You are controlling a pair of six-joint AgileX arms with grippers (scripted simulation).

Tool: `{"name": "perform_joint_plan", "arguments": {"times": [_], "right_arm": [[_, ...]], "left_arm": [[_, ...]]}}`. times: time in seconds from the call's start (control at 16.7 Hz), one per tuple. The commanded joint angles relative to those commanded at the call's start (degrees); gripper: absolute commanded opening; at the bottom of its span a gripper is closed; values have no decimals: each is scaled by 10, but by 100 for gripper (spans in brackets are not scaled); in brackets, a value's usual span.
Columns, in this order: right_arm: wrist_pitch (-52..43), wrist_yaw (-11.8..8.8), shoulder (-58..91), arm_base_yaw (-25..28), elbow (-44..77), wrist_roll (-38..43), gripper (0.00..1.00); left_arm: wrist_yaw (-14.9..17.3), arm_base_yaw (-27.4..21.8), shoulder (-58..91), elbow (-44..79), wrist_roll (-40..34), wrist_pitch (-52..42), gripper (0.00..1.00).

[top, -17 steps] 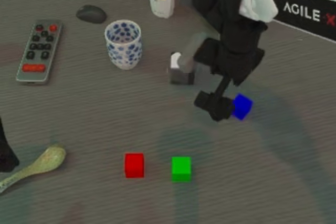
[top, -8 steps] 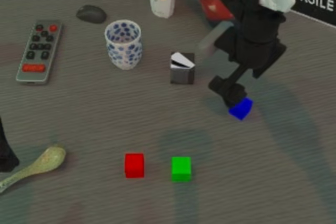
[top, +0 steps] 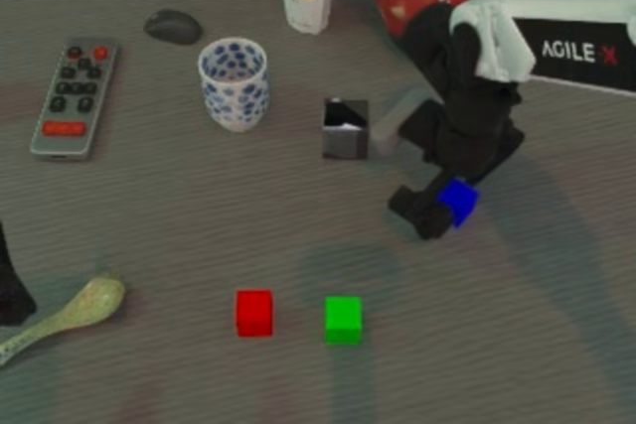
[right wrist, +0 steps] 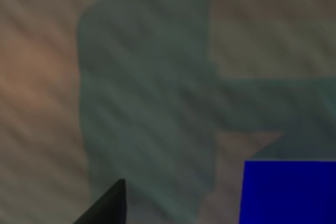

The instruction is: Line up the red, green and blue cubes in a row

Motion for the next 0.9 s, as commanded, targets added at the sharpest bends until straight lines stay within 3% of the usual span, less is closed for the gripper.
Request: {"name": "perform_joint_plan", "arguments": {"times": [0.24,0.9], "right_arm": [[5,0,3,0,-4,0,100],[5,0,3,0,-4,0,17]], "left_arm": [[0,0,0,0,0,0,100],[0,0,0,0,0,0,100]]}}
